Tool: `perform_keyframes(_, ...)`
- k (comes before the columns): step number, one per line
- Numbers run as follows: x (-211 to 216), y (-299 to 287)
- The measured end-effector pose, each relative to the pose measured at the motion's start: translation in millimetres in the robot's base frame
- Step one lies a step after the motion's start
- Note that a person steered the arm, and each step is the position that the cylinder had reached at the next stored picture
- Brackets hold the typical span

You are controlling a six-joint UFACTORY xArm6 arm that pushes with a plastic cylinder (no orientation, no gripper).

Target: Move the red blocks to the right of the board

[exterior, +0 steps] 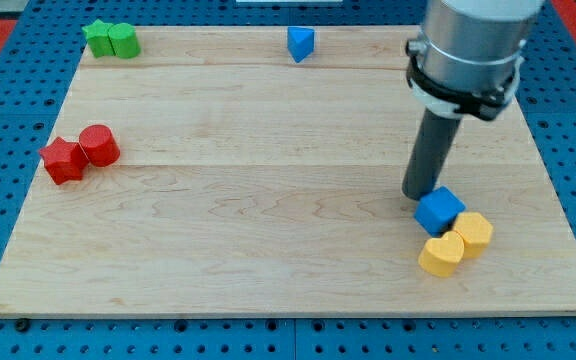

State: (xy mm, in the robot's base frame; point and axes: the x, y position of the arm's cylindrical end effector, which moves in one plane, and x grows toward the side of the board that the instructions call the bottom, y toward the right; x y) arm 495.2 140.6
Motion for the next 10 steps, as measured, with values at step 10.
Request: perform_keyframes(10, -99, -310)
